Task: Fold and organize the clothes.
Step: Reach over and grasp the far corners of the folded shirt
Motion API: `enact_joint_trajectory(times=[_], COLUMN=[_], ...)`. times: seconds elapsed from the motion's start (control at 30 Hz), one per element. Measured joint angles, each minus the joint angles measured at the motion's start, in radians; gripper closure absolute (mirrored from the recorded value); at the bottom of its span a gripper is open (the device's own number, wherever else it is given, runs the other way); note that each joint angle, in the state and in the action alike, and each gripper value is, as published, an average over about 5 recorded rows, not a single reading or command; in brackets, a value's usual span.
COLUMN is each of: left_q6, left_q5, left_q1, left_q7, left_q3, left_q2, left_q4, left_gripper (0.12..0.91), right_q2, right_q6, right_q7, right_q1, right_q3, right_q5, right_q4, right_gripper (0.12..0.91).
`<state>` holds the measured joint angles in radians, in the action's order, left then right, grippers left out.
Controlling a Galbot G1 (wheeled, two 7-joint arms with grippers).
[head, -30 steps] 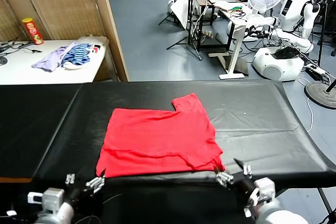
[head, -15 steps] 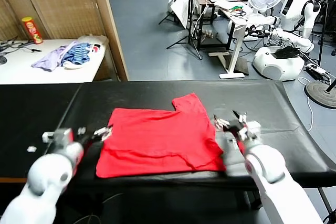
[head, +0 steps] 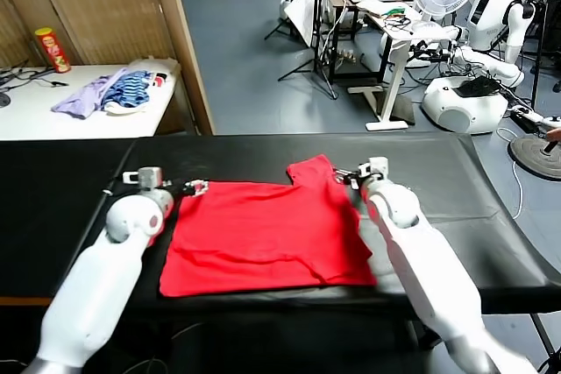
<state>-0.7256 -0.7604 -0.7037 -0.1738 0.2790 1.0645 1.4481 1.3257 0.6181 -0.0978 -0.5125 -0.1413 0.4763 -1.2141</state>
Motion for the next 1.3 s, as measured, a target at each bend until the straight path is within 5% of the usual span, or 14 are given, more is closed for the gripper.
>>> enact_joint_trajectory(times=[0.2,0.5,0.63,1.03,1.3], left_q6=[0.001,0.014,0.015,0.072,0.076], left_q5=[0.019,0.035,0.032,0.087,0.079], left_q1=[0.028,0.025,0.006,-0.03,-0.093], left_q7=[0.036,0.075,0.087,0.087,0.08], left_q3=[-0.008,-0.01,-0.007,0.03,0.089], left_q2=[0.008,0.012,0.01,0.007,-0.024], left_q4=[-0.076,-0.101,-0.081,-0.019,0.106], left_gripper=[0.267,0.702,0.872,0.902,0.902], right_q2=[0.033,0.058,0.062,0.027,-0.051], right_q6=[0.01,0.005,-0.013,-0.144,-0.142], right_q7=[0.004,0.003,0.004,0.078,0.101], right_q1=[0.02,0.017,0.011,-0.045,-0.14], right_q3=[0.001,-0.001,-0.003,-0.044,-0.08], right_q5=[-0.004,-0.016,-0.022,0.016,0.092], right_q4=[0.063,0.084,0.08,-0.015,-0.201], right_gripper=[0.314,0.757,0.856,0.898,0.898])
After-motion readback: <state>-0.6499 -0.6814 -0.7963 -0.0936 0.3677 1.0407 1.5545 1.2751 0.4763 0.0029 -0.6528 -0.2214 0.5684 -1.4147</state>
